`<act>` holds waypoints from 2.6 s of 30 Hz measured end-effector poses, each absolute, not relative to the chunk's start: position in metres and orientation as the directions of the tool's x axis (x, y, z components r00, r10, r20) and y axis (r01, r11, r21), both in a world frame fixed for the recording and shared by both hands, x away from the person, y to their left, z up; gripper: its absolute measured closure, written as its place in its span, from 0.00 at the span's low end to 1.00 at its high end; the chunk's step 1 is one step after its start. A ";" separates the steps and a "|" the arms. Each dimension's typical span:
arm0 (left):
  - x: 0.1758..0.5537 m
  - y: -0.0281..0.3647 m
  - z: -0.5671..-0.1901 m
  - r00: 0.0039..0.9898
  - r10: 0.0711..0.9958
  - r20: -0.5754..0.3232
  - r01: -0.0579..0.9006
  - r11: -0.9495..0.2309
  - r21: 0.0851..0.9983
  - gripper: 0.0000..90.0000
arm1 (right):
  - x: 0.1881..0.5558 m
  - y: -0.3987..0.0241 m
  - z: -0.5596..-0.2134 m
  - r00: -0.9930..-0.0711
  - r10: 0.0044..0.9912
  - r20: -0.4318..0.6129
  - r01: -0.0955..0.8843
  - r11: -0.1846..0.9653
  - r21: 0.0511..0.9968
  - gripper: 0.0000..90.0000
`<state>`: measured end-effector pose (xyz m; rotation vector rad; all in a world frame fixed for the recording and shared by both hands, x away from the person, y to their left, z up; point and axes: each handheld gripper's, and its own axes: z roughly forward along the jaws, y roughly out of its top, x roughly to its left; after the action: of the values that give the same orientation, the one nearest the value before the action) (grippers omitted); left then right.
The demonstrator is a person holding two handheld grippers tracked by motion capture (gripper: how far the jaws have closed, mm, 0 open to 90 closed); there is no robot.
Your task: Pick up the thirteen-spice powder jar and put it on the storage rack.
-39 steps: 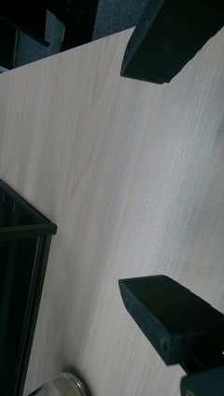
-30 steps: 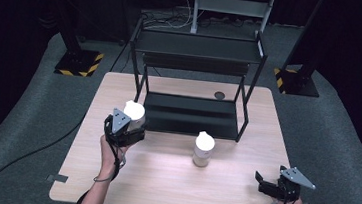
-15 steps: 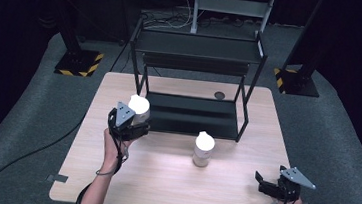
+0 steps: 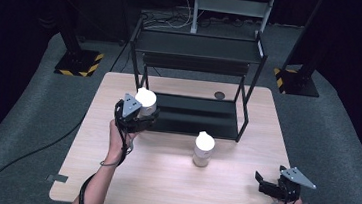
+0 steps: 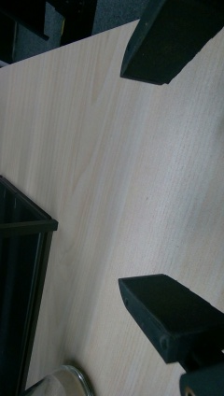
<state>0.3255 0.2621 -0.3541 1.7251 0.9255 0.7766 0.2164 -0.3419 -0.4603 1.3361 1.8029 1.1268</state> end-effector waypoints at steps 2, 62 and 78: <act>0.327 0.261 -0.353 0.506 0.859 0.083 0.225 -0.224 0.948 0.34 | 0.216 -0.342 -0.461 -0.294 0.956 0.010 0.426 0.121 0.897 0.01; 0.373 0.244 -0.287 0.560 0.816 0.141 0.160 -0.273 0.949 0.34 | 0.214 -0.347 -0.464 -0.299 0.954 0.031 0.410 0.099 0.907 0.01; 0.375 0.246 -0.271 0.581 0.803 0.134 0.142 -0.262 0.955 0.34 | 0.215 -0.348 -0.463 -0.300 0.953 0.037 0.413 0.095 0.906 0.01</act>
<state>0.3746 0.2456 -0.2713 1.7460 0.7823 0.7739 0.2151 -0.3480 -0.4634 1.3413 1.7844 1.1716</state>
